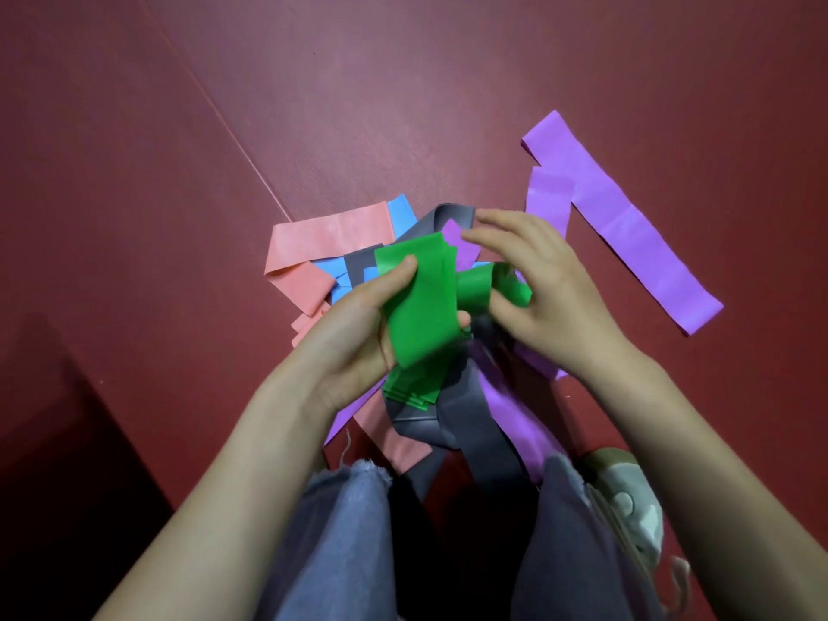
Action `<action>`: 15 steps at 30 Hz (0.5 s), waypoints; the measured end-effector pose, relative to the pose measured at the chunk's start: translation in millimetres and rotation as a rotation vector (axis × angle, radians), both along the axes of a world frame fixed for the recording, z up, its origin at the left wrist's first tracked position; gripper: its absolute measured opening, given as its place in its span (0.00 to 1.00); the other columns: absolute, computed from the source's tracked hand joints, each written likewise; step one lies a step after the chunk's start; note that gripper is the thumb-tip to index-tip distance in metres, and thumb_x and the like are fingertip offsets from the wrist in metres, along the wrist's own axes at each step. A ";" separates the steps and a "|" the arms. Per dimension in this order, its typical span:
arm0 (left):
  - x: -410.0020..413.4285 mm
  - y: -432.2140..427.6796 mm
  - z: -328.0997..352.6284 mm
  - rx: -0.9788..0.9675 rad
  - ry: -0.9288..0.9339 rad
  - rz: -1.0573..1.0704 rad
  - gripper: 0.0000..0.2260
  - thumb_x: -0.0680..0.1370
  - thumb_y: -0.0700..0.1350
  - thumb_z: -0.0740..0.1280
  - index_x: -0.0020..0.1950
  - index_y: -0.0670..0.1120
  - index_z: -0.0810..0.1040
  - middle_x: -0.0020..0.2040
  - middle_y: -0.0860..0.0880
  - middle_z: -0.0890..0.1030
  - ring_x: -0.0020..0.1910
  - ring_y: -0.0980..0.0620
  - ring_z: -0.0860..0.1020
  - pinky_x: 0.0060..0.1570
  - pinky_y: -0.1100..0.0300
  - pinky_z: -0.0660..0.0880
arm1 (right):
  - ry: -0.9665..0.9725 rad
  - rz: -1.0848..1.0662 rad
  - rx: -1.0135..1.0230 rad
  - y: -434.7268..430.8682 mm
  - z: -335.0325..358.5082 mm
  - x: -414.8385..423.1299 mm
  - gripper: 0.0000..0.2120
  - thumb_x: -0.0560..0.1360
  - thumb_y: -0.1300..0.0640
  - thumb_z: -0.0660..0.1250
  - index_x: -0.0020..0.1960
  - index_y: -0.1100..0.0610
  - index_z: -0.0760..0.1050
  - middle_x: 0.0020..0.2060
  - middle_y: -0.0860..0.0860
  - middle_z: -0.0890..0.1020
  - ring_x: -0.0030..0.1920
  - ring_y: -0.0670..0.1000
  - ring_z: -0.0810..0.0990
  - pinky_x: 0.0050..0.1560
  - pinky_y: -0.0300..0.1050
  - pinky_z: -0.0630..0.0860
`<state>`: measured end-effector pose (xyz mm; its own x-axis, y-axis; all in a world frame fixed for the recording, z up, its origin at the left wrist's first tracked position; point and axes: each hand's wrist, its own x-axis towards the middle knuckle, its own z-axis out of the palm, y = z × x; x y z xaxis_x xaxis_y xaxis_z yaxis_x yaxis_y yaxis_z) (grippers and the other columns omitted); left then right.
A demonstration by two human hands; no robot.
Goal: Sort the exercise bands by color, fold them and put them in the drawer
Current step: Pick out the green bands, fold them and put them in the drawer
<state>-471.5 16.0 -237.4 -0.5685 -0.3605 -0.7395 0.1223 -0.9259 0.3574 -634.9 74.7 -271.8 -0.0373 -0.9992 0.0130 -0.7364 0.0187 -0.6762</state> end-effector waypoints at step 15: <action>3.2 0.7 -4.6 -0.064 -0.055 -0.061 0.13 0.78 0.45 0.55 0.45 0.45 0.79 0.38 0.48 0.85 0.33 0.51 0.83 0.37 0.60 0.81 | -0.477 -0.509 0.162 -3.9 -2.4 8.0 0.21 0.70 0.67 0.56 0.58 0.49 0.73 0.28 0.48 0.71 0.28 0.44 0.66 0.33 0.38 0.67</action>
<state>-468.4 16.7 -242.0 -0.5496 -0.3742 -0.7469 0.0452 -0.9061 0.4207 -626.9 70.8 -274.2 -0.4641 -0.8443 -0.2679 -0.2339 0.4086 -0.8822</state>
